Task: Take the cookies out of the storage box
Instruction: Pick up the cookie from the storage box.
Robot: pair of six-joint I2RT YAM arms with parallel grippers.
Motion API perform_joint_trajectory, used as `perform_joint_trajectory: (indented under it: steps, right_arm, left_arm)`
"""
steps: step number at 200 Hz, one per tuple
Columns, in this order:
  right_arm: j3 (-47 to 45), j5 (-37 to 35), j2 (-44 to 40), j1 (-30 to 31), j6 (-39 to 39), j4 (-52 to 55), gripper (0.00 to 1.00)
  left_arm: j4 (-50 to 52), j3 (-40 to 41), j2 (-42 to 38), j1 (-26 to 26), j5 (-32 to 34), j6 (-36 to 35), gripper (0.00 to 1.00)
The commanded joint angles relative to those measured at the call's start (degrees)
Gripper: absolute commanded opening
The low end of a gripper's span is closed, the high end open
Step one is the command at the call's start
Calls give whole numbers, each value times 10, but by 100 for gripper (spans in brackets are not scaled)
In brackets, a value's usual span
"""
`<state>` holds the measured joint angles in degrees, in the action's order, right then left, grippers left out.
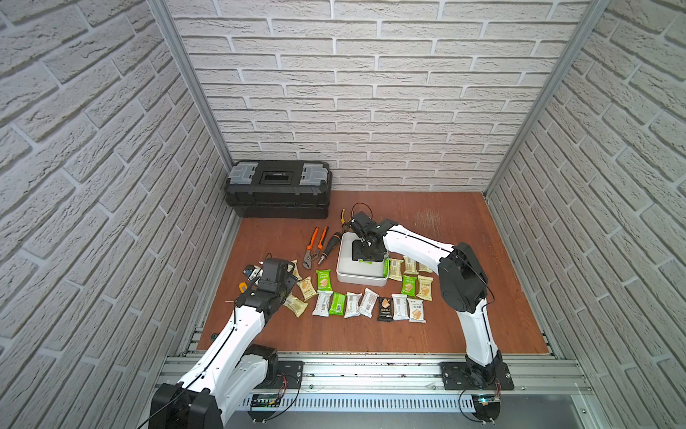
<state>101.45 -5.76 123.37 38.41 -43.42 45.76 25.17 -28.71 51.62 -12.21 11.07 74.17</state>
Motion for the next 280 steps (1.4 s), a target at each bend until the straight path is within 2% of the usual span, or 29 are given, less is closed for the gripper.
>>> perform_joint_trajectory:
  steps: [1, 148, 224, 280]
  right_arm:
    - [29, -15, 18, -4, -12, 21, 66]
    - [119, -15, 105, -28, -27, 68, 62]
    - [166, -9, 143, -31, -13, 104, 49]
    - [169, -2, 134, -31, -1, 102, 42]
  left_arm:
    - [-30, 15, 2, 18, -19, -14, 66]
    - [-4, -20, 23, 98, -30, -85, 65]
    - [37, -39, 19, 101, -17, -101, 66]
    - [46, -39, 9, 104, -18, -99, 66]
